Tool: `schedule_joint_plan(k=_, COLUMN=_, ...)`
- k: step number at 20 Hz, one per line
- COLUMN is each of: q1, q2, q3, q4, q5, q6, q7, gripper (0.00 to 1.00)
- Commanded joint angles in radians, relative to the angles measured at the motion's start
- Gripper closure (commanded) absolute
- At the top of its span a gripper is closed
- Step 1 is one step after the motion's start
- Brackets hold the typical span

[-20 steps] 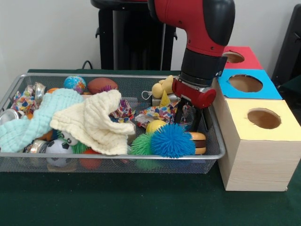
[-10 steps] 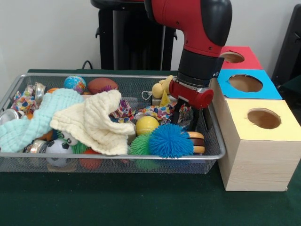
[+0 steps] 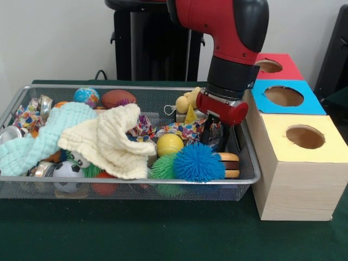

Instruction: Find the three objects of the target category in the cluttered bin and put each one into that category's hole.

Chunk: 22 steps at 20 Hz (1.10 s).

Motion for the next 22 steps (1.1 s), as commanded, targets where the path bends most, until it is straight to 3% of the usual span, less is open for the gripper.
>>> schedule_joint_plan(k=1, q1=-0.011, q2=0.025, q3=0.061, q4=-0.007, q5=-0.001, q6=0.076, q7=0.179, gripper=1.00)
schedule_joint_plan(k=6, q1=0.060, q2=-0.077, q3=-0.028, q4=0.002, q5=0.050, q6=0.242, q7=0.142, gripper=1.00)
schedule_joint_plan(k=12, q1=0.127, q2=-0.143, q3=-0.142, q4=-0.036, q5=0.027, q6=0.418, q7=0.143, gripper=1.00)
schedule_joint_plan(k=22, q1=0.160, q2=-0.174, q3=-0.202, q4=-0.066, q5=-0.010, q6=0.502, q7=0.163, gripper=1.00)
